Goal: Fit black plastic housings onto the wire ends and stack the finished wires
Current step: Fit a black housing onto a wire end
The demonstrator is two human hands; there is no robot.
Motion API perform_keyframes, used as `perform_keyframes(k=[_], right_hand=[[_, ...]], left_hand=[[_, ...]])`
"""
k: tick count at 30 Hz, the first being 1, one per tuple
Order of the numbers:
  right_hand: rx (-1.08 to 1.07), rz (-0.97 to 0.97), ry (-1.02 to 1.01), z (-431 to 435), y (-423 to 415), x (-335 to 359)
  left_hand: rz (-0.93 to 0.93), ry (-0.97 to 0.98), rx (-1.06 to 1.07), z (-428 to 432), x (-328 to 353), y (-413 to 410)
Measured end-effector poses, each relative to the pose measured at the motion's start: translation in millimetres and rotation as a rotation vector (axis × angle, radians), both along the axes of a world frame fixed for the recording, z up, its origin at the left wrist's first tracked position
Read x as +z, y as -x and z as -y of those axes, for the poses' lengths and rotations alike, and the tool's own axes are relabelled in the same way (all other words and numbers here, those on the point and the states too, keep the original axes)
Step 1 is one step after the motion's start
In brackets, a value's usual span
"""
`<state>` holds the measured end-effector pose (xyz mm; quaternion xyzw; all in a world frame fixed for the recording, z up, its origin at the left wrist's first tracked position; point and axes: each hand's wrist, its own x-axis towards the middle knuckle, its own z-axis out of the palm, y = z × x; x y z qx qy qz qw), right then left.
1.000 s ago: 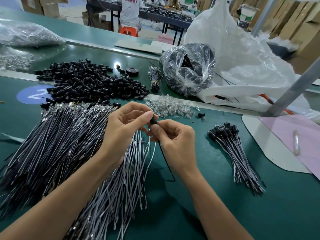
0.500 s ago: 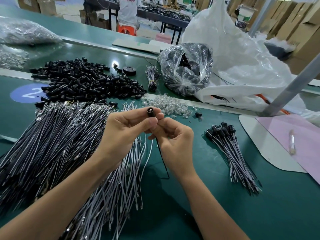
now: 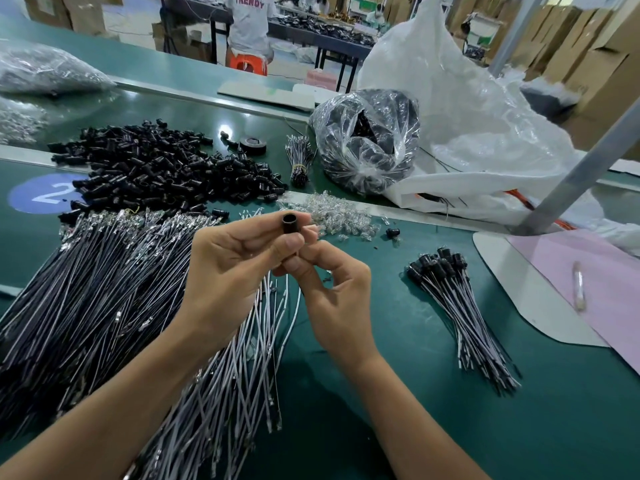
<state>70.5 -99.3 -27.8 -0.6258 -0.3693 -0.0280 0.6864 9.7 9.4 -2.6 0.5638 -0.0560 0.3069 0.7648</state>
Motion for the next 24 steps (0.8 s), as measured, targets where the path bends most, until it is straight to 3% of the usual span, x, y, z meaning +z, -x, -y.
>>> perform_keyframes(k=[6, 9, 11, 14, 19, 24], right_hand=[[-0.022, -0.005, 0.101, -0.6, 1.5, 2.0], [-0.055, -0.052, 0.120, 8.3, -13.3, 11.6], [-0.222, -0.107, 0.137, 19.8, -36.3, 17.5], [-0.493, -0.017, 0.459, 33.7, -72.2, 20.2], [-0.409, 0.165, 1.047, 20.3, -103.1, 4.8], [-0.443, 0.296, 1.103, 14.1, -116.7, -4.6]], left_hand=[[-0.116, 0.022, 0.082, 0.2, 3.7, -1.3], [-0.141, 0.140, 0.091, -12.9, 9.7, -1.8], [-0.164, 0.261, 0.056, -22.2, 10.1, -1.1], [-0.296, 0.260, 0.011, -27.3, 5.2, -2.8], [-0.419, 0.149, 0.009, -20.9, -1.0, -7.4], [-0.401, 0.127, 0.017, -15.9, -5.0, -9.3]])
